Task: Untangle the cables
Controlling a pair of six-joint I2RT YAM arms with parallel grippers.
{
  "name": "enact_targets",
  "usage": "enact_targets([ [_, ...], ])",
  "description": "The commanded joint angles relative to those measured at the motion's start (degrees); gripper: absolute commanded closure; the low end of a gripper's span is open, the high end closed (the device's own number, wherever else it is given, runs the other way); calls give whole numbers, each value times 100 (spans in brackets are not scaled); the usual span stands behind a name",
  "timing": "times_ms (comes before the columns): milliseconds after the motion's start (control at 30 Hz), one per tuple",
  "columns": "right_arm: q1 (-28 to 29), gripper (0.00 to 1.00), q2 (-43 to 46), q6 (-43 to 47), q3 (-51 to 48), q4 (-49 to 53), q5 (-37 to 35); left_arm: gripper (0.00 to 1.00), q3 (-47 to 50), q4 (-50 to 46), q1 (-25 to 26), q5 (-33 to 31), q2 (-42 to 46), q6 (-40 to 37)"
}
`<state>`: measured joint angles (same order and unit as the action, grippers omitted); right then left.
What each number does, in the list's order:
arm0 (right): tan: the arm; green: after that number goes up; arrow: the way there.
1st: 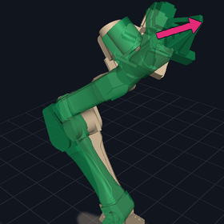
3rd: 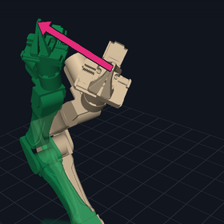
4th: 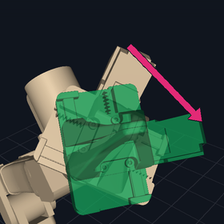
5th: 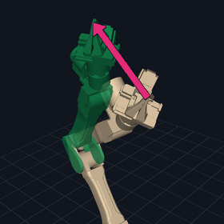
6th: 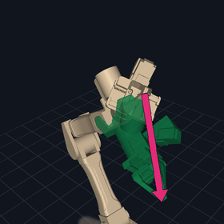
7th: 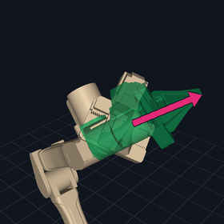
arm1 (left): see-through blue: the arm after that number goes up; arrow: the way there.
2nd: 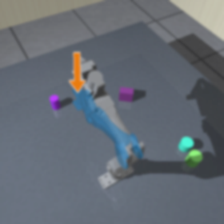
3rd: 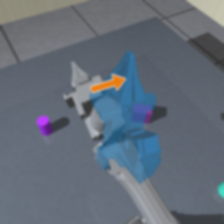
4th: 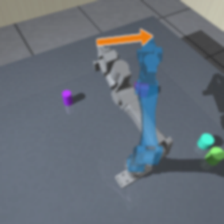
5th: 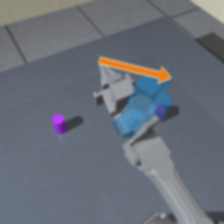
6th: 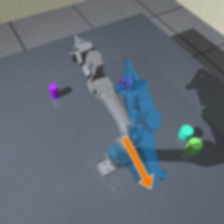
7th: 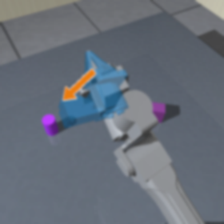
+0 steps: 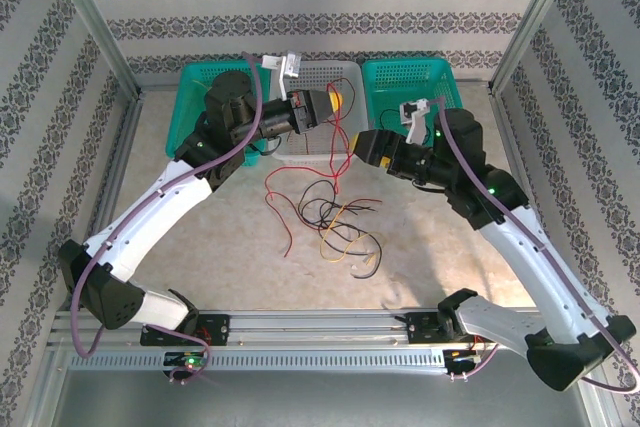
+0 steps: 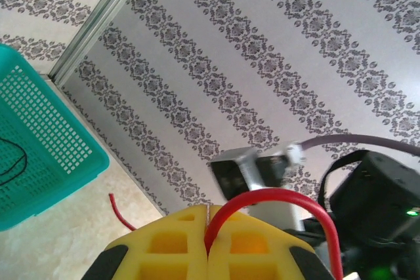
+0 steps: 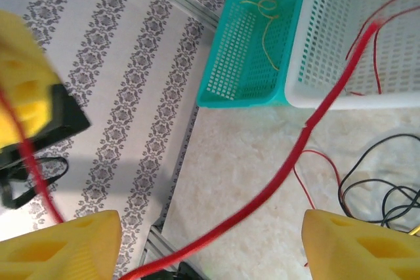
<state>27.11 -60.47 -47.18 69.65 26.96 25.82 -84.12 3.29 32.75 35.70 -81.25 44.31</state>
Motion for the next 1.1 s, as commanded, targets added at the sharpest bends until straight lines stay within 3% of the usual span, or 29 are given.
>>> enact_targets([
  [0,-21,31,-32,-350,-168,-537,231,100,83,532,-93,221,196,191],
  [67,-46,41,-94,-419,-179,-628,297,100,121,574,-102,252,210,211],
  [233,-224,88,-138,-484,-196,-689,392,100,319,603,-185,146,378,180],
  [300,-364,100,-94,-552,-244,-764,449,100,442,601,-248,26,503,133],
  [567,-784,100,59,-496,-159,-631,430,100,884,301,-518,-608,1038,-198],
  [867,-1475,100,85,-441,103,-429,498,100,1094,-1700,-590,-2417,1676,-1689],
  [1067,-1458,100,-80,-342,265,-413,513,100,984,-2275,-574,-2548,1705,-2129],
])
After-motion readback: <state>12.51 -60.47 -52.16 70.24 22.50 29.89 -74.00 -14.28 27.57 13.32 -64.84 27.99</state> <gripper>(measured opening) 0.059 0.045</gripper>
